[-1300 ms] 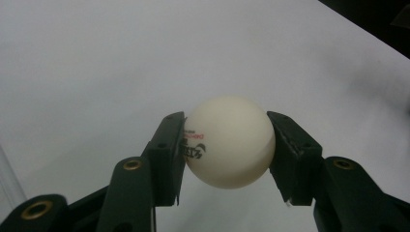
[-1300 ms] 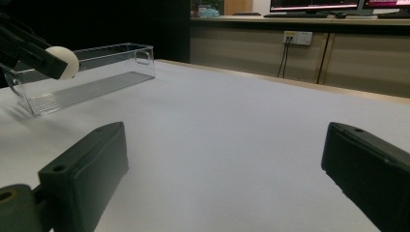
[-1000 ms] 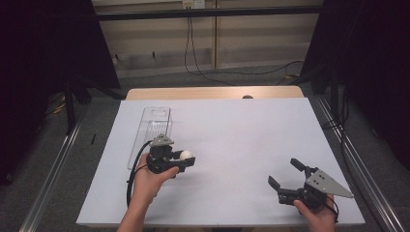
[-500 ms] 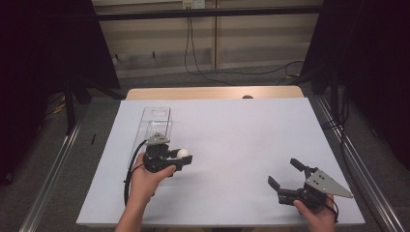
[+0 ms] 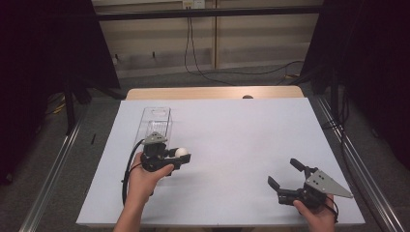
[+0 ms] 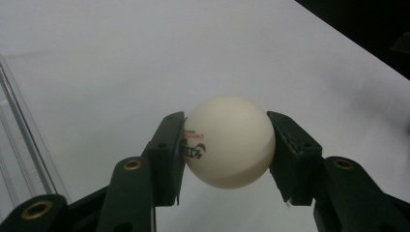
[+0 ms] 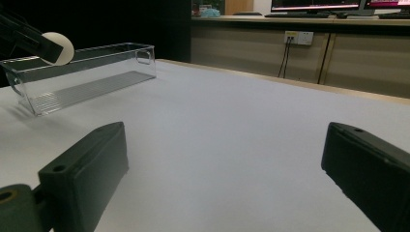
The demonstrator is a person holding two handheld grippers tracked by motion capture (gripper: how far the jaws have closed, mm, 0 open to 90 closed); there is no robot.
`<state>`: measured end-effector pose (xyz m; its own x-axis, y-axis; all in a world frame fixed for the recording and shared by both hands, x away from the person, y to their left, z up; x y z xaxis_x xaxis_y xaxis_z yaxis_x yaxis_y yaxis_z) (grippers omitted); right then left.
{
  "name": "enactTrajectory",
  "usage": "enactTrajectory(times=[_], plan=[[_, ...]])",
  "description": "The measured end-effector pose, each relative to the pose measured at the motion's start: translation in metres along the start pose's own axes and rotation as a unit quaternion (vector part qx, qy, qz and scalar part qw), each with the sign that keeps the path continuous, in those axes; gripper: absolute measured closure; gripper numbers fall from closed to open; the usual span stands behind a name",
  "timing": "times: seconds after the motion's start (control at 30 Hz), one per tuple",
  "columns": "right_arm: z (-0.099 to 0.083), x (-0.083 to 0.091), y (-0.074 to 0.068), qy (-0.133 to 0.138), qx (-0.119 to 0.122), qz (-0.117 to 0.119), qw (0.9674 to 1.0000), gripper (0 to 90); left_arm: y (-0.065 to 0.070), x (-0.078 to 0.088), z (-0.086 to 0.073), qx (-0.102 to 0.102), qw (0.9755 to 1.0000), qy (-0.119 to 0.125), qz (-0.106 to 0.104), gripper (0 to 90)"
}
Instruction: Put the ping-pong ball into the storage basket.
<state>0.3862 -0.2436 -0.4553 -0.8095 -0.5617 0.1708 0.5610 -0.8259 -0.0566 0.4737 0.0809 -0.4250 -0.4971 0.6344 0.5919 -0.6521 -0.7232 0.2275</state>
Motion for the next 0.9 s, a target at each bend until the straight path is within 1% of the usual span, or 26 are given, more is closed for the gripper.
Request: enactTrajectory(times=[0.03, 0.1, 0.17, 0.2, 0.27, 0.3, 0.33, 0.37, 0.43, 0.57, 0.63, 0.87, 0.9], plan=[[0.000, 0.000, 0.000, 0.000, 0.000, 0.000, 1.0000, 2.2, -0.001, 0.001, 0.000, -0.002, 1.0000, -0.001, 0.001, 51.1], [0.000, 0.000, 0.000, 0.002, 0.002, -0.003, 1.0000, 2.2, -0.003, 0.004, 0.002, 0.001, 1.0000, 0.004, 0.004, 51.0], [0.001, 0.000, 0.001, 0.002, 0.002, -0.003, 1.0000, 2.2, -0.005, 0.006, 0.002, 0.003, 1.0000, 0.005, 0.002, 51.1], [0.000, 0.000, 0.001, 0.002, 0.002, -0.003, 1.0000, 2.2, -0.006, 0.007, 0.003, 0.002, 1.0000, 0.005, 0.008, 51.1], [0.000, 0.000, 0.001, 0.002, 0.001, -0.003, 1.0000, 2.2, -0.007, 0.009, 0.004, 0.007, 0.9999, 0.009, 0.007, 51.0], [0.000, 0.000, 0.001, 0.002, 0.002, -0.003, 1.0000, 2.2, -0.009, 0.011, 0.004, 0.001, 0.9999, 0.006, 0.009, 51.1], [0.000, 0.000, 0.001, 0.002, 0.002, -0.003, 1.0000, 2.2, -0.009, 0.011, 0.004, 0.006, 0.9999, 0.010, 0.005, 51.0], [0.001, 0.000, 0.001, 0.002, 0.002, -0.003, 1.0000, 2.2, -0.009, 0.011, 0.004, 0.011, 0.9998, 0.012, 0.007, 51.1], [0.000, 0.000, 0.001, 0.002, 0.002, -0.003, 1.0000, 2.2, -0.011, 0.012, 0.004, 0.008, 0.9999, 0.009, 0.011, 51.1], [0.000, 0.000, 0.001, 0.002, 0.002, -0.003, 1.0000, 2.2, -0.011, 0.011, 0.004, 0.007, 0.9999, 0.007, 0.010, 51.1], [0.000, 0.000, 0.001, 0.001, 0.002, -0.002, 1.0000, 2.2, -0.012, 0.011, 0.004, 0.003, 0.9999, 0.006, 0.010, 51.1], [0.001, 0.000, 0.001, 0.004, 0.001, -0.003, 1.0000, 2.2, -0.011, 0.010, 0.004, 0.009, 0.9999, 0.007, 0.008, 51.1], [0.001, 0.000, 0.001, 0.004, 0.001, -0.003, 1.0000, 2.2, -0.012, 0.010, 0.004, 0.005, 0.9999, 0.005, 0.009, 51.1]])
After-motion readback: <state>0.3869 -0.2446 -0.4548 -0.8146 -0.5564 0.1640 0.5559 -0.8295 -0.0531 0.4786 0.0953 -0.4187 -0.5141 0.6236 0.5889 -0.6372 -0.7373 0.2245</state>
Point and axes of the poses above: each handheld gripper's, and its own axes: x roughly backward along the jaws, z roughly out of its top, y roughly to its right, the point moved 8 cm from there along -x, roughly forward along the jaws, and after that the axes turned 5 degrees about z, right-handed, at the moved point
